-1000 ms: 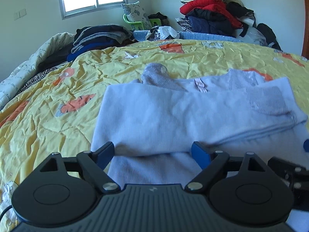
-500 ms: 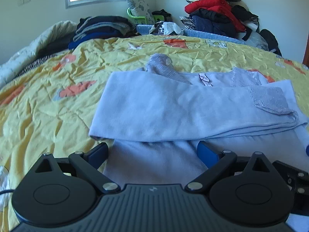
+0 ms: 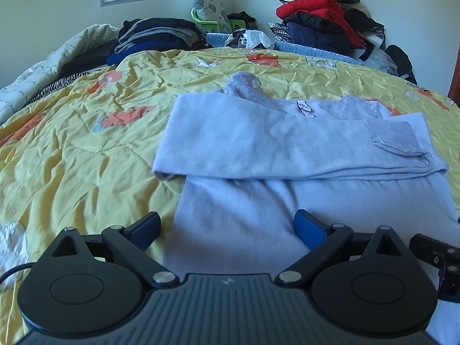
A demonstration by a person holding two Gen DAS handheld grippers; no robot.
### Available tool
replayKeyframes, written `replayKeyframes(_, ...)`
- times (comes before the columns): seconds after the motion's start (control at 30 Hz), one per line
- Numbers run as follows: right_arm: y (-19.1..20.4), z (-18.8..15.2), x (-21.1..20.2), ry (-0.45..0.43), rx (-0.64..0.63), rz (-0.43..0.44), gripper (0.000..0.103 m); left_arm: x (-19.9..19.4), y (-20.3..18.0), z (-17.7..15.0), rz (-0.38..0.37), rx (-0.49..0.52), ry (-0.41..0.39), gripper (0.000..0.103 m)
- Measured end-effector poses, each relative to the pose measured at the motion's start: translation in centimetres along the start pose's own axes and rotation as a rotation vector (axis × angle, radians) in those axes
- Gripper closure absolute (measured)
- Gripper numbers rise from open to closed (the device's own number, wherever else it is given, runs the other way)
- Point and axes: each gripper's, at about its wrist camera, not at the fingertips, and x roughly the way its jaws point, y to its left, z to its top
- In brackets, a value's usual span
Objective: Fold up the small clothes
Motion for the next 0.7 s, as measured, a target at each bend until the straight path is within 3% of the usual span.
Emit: replayKeyframes(0.7, 0.8, -1.9, -1.8, 0.003, -0.007, -0.051, 0.000, -0.9, 0.3, -1.2, -0.007, -0.006, -0.011, 0.000)
